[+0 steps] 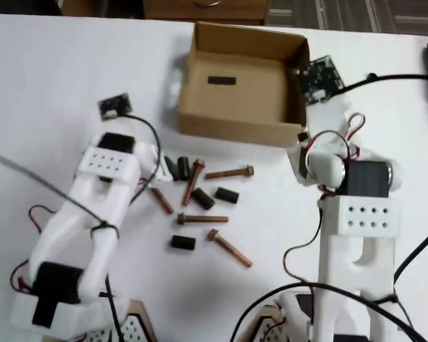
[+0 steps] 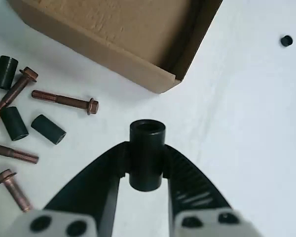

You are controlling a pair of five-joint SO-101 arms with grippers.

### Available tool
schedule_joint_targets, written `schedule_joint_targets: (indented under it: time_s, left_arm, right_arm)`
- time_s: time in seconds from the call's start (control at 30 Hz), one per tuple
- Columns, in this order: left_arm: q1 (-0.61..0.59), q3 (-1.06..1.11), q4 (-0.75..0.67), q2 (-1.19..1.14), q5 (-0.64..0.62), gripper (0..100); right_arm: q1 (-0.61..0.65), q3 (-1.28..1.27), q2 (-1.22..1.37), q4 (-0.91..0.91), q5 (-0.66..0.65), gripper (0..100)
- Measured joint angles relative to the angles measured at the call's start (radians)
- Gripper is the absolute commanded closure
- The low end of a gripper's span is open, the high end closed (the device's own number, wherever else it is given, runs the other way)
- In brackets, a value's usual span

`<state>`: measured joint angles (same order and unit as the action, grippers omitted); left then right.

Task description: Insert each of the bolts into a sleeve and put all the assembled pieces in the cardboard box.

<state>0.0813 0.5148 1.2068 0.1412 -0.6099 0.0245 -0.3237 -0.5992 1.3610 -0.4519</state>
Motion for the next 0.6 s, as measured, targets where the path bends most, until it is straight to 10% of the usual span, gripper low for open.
schedule_joint_targets:
  time_s: [0.6]
  left_arm:
    - [-0.075, -0.002, -0.078, -0.140, 0.000, 72]
  right_arm:
    - [-0.005, -0.209, -0.157, -0.130, -0.040, 97.8]
